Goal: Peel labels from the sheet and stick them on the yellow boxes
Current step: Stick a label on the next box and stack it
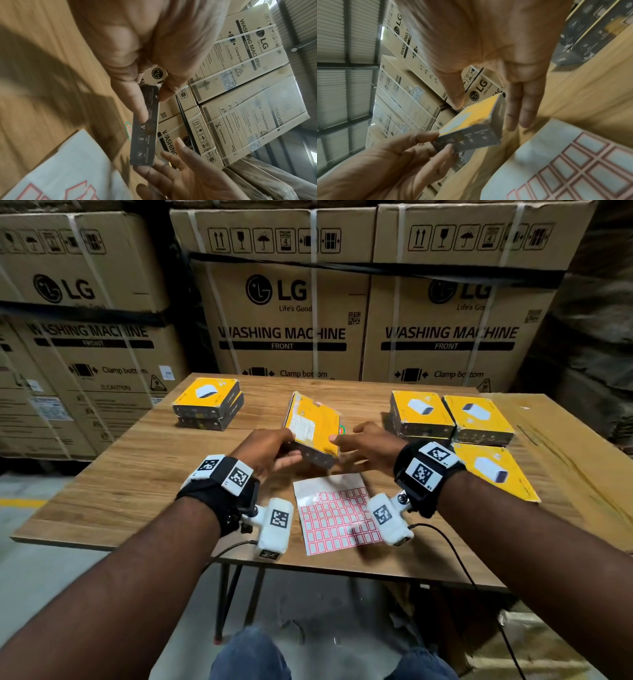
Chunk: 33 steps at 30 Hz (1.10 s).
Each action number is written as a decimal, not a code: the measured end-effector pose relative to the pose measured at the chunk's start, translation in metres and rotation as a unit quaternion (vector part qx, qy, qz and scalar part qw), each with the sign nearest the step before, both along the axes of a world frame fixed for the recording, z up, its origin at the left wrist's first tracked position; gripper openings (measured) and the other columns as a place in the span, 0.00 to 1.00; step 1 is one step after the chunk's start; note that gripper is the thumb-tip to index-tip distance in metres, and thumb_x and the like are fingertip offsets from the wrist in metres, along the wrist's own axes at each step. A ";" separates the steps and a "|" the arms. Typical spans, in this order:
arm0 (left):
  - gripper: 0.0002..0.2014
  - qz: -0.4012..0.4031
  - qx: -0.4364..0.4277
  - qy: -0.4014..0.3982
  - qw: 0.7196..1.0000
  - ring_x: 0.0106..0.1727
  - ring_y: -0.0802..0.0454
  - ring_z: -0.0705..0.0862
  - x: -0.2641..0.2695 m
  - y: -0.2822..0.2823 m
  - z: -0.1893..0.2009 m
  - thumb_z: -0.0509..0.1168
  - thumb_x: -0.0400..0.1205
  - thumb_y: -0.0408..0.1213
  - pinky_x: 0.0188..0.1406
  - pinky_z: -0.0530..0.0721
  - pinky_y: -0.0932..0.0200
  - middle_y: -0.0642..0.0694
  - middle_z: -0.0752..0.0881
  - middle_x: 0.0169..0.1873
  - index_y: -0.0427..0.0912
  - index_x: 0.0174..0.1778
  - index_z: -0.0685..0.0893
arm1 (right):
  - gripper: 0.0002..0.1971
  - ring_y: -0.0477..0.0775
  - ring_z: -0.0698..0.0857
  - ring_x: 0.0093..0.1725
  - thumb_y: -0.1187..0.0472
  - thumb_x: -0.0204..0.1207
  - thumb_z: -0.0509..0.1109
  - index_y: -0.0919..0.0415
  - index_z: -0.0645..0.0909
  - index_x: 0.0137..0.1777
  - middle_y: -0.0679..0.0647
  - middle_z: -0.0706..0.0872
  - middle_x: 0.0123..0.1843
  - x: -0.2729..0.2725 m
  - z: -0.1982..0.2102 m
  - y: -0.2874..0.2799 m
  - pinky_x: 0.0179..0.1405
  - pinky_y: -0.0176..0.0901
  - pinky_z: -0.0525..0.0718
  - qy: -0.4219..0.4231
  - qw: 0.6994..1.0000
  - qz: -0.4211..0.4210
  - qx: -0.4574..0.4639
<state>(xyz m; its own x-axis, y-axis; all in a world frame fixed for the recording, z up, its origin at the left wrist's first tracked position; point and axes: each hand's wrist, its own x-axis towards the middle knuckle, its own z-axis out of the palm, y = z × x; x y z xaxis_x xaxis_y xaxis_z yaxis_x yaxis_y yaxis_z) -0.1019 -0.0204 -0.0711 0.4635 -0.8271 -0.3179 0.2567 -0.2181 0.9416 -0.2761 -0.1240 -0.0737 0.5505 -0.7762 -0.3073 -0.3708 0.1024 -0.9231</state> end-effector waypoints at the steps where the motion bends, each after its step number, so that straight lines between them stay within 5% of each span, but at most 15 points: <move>1: 0.09 -0.006 0.005 -0.002 1.000 0.38 0.49 0.87 -0.001 0.000 -0.003 0.62 0.84 0.29 0.38 0.91 0.59 0.32 0.84 0.48 0.27 0.57 0.79 | 0.23 0.61 0.88 0.50 0.59 0.77 0.76 0.63 0.69 0.65 0.70 0.85 0.60 0.003 -0.003 0.003 0.58 0.64 0.88 -0.006 1.000 0.005 -0.004; 5: 0.04 -0.013 0.032 0.000 0.999 0.39 0.47 0.87 -0.004 0.000 -0.006 0.60 0.85 0.30 0.40 0.90 0.55 0.34 0.85 0.44 0.32 0.50 0.77 | 0.30 0.59 0.89 0.47 0.66 0.75 0.76 0.59 0.67 0.73 0.66 0.88 0.57 0.007 -0.006 0.002 0.51 0.59 0.90 0.000 0.999 0.009 -0.041; 8: 0.05 -0.041 0.054 -0.014 0.998 0.42 0.46 0.87 -0.004 0.001 -0.008 0.58 0.87 0.33 0.40 0.89 0.52 0.38 0.86 0.45 0.36 0.55 0.75 | 0.32 0.53 0.88 0.48 0.69 0.72 0.78 0.59 0.69 0.73 0.57 0.84 0.61 0.005 -0.001 0.000 0.42 0.49 0.90 0.011 0.994 0.029 -0.100; 13: 0.13 -0.045 0.092 -0.127 0.987 0.47 0.47 0.86 -0.003 -0.003 -0.010 0.60 0.87 0.46 0.37 0.88 0.53 0.41 0.85 0.46 0.39 0.58 0.79 | 0.27 0.53 0.85 0.57 0.68 0.68 0.80 0.54 0.77 0.65 0.52 0.84 0.62 0.011 -0.011 -0.003 0.55 0.50 0.88 0.047 0.975 -0.007 -0.216; 16: 0.22 -0.079 0.130 -0.291 0.945 0.53 0.36 0.87 0.004 -0.007 -0.012 0.57 0.86 0.53 0.52 0.85 0.46 0.34 0.88 0.50 0.36 0.55 0.83 | 0.22 0.51 0.86 0.56 0.66 0.66 0.81 0.52 0.79 0.57 0.52 0.87 0.58 0.016 -0.021 -0.008 0.51 0.47 0.88 0.056 0.967 -0.032 -0.245; 20: 0.21 -0.135 0.176 -0.440 0.870 0.59 0.35 0.83 0.003 -0.008 -0.016 0.57 0.87 0.50 0.49 0.75 0.54 0.34 0.85 0.60 0.37 0.63 0.83 | 0.16 0.49 0.85 0.53 0.65 0.69 0.79 0.54 0.82 0.55 0.51 0.87 0.54 0.015 -0.032 -0.015 0.34 0.28 0.76 0.094 0.954 -0.038 -0.281; 25: 0.27 -0.119 0.195 -0.450 0.863 0.62 0.43 0.83 0.010 -0.008 -0.027 0.69 0.80 0.52 0.56 0.81 0.53 0.43 0.84 0.64 0.43 0.70 0.74 | 0.13 0.51 0.86 0.50 0.65 0.70 0.80 0.59 0.85 0.53 0.52 0.89 0.51 0.006 -0.038 -0.020 0.41 0.36 0.80 0.126 0.953 -0.016 -0.275; 29: 0.29 -0.145 0.225 -0.469 0.841 0.59 0.46 0.83 0.014 -0.004 -0.032 0.76 0.73 0.53 0.55 0.83 0.54 0.46 0.84 0.58 0.42 0.65 0.76 | 0.08 0.46 0.83 0.41 0.65 0.70 0.78 0.56 0.84 0.46 0.50 0.86 0.44 0.003 -0.033 -0.015 0.32 0.33 0.75 0.133 0.934 -0.008 -0.330; 33: 0.20 -0.213 0.233 -0.480 0.819 0.48 0.50 0.86 0.011 -0.005 -0.037 0.78 0.69 0.52 0.48 0.83 0.57 0.48 0.90 0.46 0.44 0.51 0.88 | 0.06 0.44 0.81 0.39 0.61 0.72 0.79 0.55 0.85 0.44 0.46 0.85 0.40 0.006 -0.025 0.004 0.33 0.32 0.73 0.172 0.906 0.159 -0.353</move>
